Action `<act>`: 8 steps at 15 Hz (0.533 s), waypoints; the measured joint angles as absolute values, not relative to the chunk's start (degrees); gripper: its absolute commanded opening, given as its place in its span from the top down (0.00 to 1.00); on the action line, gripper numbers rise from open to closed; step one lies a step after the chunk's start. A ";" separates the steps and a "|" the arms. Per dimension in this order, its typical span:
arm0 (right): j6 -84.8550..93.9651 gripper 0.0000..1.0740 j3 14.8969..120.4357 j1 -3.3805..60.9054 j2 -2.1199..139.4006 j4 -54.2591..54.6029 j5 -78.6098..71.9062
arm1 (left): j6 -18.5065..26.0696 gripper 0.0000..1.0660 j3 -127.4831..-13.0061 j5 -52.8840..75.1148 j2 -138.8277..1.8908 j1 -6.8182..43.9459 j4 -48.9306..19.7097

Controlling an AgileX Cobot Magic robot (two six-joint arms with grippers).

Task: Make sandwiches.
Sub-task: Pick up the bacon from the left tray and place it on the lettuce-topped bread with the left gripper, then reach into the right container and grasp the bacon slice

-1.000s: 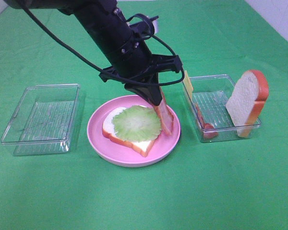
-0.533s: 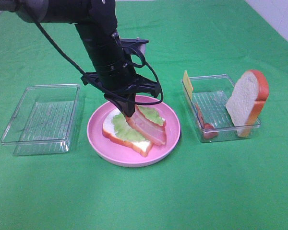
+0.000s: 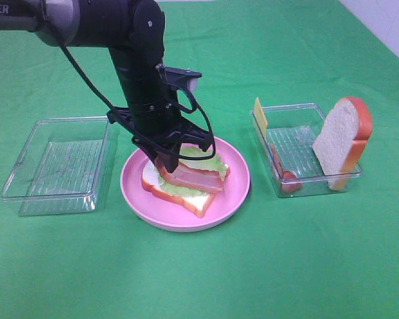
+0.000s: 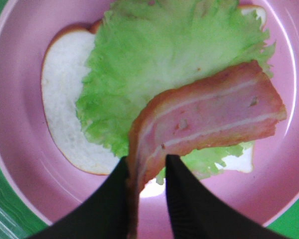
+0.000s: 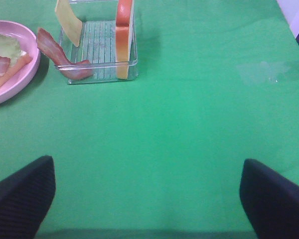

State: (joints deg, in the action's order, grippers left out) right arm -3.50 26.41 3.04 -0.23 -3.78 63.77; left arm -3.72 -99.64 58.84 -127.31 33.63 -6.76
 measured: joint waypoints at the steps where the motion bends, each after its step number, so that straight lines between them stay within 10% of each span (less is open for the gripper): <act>1: -3.50 0.10 26.41 3.04 -0.23 -3.78 63.77 | -4.58 0.21 -99.64 59.19 -127.31 33.63 -5.61; 2: -3.50 0.10 26.41 3.04 -0.23 -3.78 63.77 | -5.44 0.05 -100.32 59.76 -127.14 33.63 -3.61; 8: -3.50 0.10 26.41 3.04 -0.23 -3.78 63.77 | -6.47 0.05 -109.43 68.47 -125.99 33.63 4.30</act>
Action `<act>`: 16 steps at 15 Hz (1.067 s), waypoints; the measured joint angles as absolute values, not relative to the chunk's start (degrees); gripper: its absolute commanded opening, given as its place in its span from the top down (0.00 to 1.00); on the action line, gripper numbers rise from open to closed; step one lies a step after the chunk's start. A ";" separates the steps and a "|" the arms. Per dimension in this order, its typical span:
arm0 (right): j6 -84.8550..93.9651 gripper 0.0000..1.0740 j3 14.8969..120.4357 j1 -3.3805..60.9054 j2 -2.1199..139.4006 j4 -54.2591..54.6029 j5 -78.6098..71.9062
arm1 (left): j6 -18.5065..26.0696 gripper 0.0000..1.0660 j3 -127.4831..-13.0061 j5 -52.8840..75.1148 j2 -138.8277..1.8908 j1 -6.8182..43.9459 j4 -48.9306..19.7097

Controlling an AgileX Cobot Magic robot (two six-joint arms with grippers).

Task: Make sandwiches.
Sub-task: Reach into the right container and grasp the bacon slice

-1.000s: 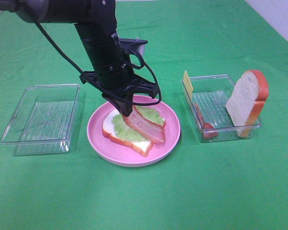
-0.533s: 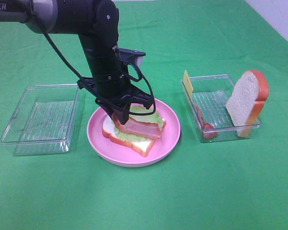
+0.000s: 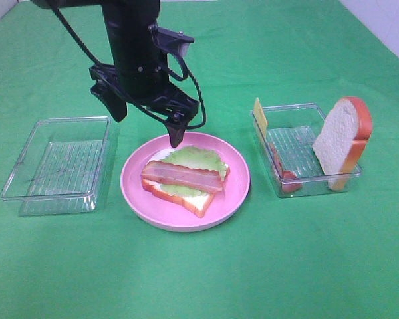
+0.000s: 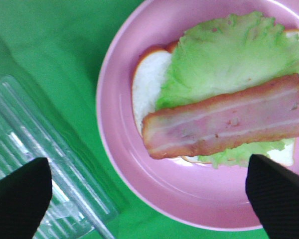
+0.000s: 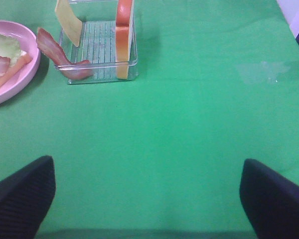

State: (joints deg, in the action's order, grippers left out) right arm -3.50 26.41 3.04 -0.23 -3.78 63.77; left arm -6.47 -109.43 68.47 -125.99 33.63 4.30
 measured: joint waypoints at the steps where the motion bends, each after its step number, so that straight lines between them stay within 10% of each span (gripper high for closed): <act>1: -3.50 0.10 26.41 3.04 -0.23 -3.78 63.77 | -6.47 0.05 -111.15 69.04 -125.82 33.58 5.79; 8: -3.50 0.10 26.41 3.04 -0.23 -3.78 63.77 | -6.53 0.05 -110.24 69.27 -112.64 22.86 6.02; 16: -3.50 0.10 26.41 3.04 -0.23 -3.78 63.77 | -5.21 0.05 -77.52 69.79 -86.06 9.17 6.30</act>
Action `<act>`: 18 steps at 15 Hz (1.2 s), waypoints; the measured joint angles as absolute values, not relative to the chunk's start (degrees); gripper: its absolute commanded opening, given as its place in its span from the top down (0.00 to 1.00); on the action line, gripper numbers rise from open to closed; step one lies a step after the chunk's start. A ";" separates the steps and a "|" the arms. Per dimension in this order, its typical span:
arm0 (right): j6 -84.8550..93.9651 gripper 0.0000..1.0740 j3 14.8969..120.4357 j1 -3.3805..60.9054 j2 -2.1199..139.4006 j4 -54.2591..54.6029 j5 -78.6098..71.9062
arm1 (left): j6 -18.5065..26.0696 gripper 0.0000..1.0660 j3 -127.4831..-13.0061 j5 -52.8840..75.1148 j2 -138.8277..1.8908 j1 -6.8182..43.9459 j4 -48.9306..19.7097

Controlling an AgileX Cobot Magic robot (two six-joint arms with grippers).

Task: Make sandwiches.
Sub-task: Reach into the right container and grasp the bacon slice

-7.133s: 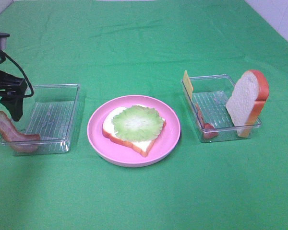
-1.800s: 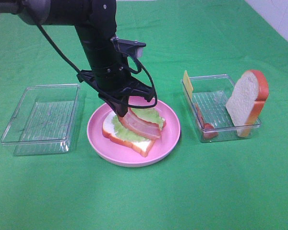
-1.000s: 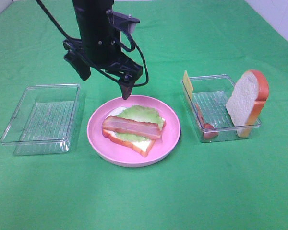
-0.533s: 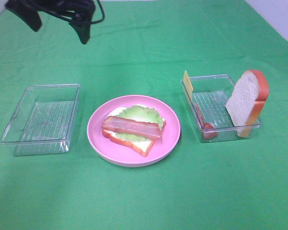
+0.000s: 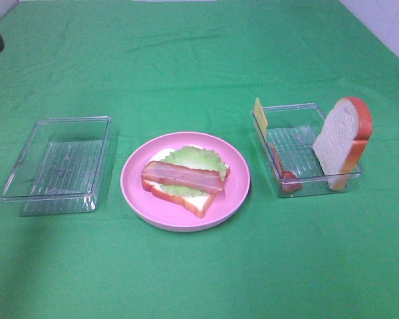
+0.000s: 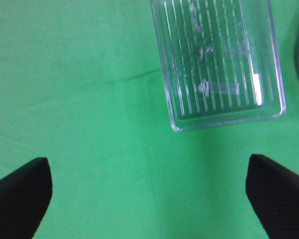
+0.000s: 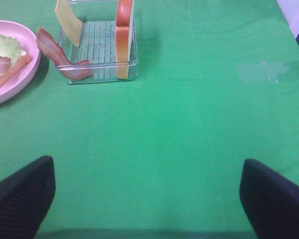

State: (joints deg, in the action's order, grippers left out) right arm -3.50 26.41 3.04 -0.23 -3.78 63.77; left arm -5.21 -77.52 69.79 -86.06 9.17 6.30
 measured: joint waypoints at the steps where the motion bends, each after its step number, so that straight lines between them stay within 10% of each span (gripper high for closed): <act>1: -3.50 0.10 26.41 3.04 -0.23 -3.78 63.77 | -5.21 0.05 -74.08 69.84 -82.74 9.17 6.42; 18: -3.50 0.10 26.41 3.04 -0.23 -3.78 63.77 | -5.16 0.05 -31.28 64.80 -15.81 9.17 6.02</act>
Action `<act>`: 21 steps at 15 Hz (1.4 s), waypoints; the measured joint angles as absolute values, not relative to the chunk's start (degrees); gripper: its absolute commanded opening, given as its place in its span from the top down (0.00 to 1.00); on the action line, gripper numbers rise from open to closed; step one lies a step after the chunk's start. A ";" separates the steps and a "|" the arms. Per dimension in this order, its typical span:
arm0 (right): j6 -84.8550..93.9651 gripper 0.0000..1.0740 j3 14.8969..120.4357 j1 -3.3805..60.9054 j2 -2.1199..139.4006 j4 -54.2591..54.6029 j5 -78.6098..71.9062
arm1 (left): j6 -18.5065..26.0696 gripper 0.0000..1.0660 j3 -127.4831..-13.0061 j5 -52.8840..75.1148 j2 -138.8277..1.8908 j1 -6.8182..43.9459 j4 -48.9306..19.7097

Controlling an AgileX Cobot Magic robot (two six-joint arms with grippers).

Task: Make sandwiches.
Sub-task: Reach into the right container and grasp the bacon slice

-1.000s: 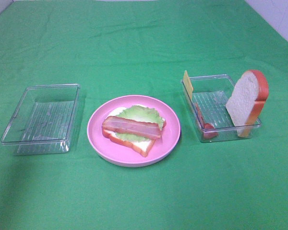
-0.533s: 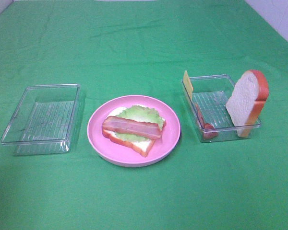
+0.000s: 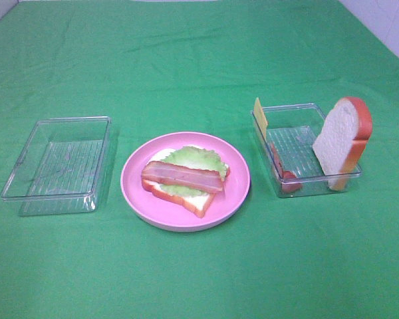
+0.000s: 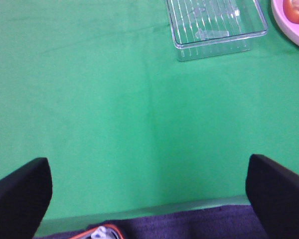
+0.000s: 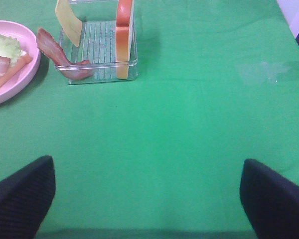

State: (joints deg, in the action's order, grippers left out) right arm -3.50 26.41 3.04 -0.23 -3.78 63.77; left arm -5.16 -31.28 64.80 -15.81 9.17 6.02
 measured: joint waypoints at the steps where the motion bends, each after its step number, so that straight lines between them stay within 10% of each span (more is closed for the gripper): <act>1: -3.50 0.10 26.41 3.04 -0.23 -3.78 63.77 | -4.93 0.05 -29.91 63.03 -10.14 9.17 5.96; 21: -3.50 0.10 26.41 3.04 -0.23 -3.78 63.77 | 0.86 0.05 -29.68 62.05 0.17 9.17 -3.04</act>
